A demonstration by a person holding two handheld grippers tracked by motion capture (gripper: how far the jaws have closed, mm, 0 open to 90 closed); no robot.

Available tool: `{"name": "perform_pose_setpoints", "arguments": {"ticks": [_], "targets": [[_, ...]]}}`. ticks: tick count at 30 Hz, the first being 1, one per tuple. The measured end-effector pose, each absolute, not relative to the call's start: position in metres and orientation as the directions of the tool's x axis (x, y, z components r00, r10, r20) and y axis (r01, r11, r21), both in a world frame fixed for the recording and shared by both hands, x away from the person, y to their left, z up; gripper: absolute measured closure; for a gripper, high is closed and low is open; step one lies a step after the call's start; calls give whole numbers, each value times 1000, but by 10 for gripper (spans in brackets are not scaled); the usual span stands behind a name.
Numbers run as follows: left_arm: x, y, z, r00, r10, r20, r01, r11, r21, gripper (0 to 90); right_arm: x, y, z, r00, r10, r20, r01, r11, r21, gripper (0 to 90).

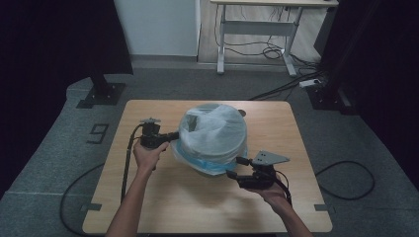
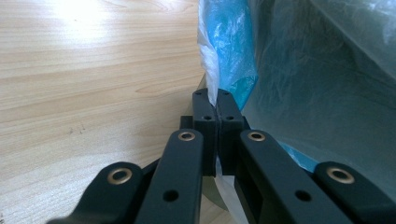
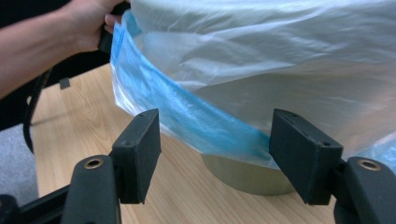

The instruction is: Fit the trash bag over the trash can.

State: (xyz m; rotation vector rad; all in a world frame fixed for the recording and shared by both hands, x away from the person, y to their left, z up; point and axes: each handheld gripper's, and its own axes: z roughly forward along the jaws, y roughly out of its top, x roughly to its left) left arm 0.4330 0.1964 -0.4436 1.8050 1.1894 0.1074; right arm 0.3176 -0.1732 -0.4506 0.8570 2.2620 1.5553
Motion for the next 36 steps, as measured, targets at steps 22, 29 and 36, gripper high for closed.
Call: {"name": "perform_pose_setpoints", "arguments": {"ticks": [22,29,36], "targets": [[432,197,-451,533,745,-401,682,-98,725,890,317,-155,-475,-765,643,-35,232,326,917,890],[434,194,-461,531,743,-407,693,-105,713,889,324,-165,-500,-770,639,-1,278,336,900,890],[438,186,-474,520,747,-413,713,-113,692,889,332,-175,-523,-748,662,42,346,335,876,889]]}}
